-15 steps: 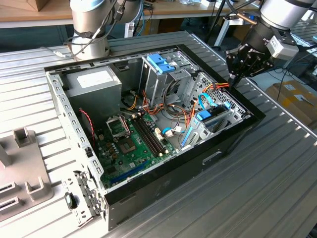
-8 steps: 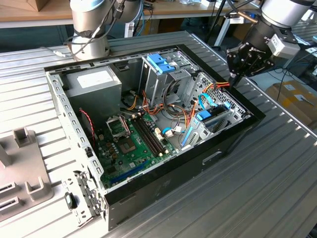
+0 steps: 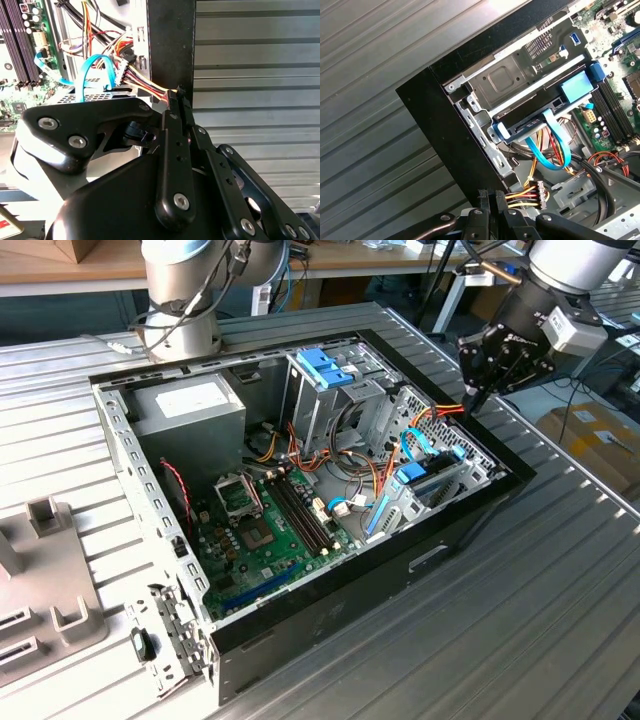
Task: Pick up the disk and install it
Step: 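Insert the second disk wire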
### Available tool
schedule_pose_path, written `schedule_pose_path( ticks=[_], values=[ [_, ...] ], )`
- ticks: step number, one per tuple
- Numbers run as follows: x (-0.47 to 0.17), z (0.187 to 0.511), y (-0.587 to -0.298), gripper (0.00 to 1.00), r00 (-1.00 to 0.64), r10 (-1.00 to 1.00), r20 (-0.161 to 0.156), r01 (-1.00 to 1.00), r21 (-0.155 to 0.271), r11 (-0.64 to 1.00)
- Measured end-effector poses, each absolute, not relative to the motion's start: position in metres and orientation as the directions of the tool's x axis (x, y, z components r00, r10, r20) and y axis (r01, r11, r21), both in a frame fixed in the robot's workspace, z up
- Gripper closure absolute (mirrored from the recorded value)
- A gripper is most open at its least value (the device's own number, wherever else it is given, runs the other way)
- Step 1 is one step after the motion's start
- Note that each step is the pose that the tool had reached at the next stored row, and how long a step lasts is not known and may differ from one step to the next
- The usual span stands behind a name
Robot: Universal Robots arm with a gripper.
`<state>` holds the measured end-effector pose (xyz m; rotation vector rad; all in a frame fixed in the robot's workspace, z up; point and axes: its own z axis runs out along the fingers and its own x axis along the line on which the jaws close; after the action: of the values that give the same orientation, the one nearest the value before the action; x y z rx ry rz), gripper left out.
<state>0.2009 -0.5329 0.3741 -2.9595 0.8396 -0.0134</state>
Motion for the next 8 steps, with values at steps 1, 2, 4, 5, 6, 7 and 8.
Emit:
schedule_pose_path(
  ticks=[1,2,4,5,6,7,8],
  values=[
    [0.2006,0.3742,-0.5328,0.84,0.851,-0.525,-0.009,-0.524,-0.065,-0.849],
    [0.2001,0.3742,-0.5328,0.84,0.851,-0.525,-0.009,-0.524,-0.065,-0.849],
    [0.1983,0.3741,-0.5328,0.84,0.851,-0.525,-0.009,-0.524,-0.065,-0.849],
    [0.1968,0.3741,-0.5329,0.84,0.851,-0.525,-0.009,-0.524,-0.066,-0.849],
    [0.1957,0.3741,-0.5329,0.84,0.851,-0.525,-0.009,-0.524,-0.066,-0.849],
    [0.1945,0.3741,-0.5329,0.84,0.851,-0.525,-0.008,-0.524,-0.066,-0.849],
    [0.1936,0.374,-0.5329,0.84,0.851,-0.525,-0.008,-0.524,-0.066,-0.849]
  ],
)
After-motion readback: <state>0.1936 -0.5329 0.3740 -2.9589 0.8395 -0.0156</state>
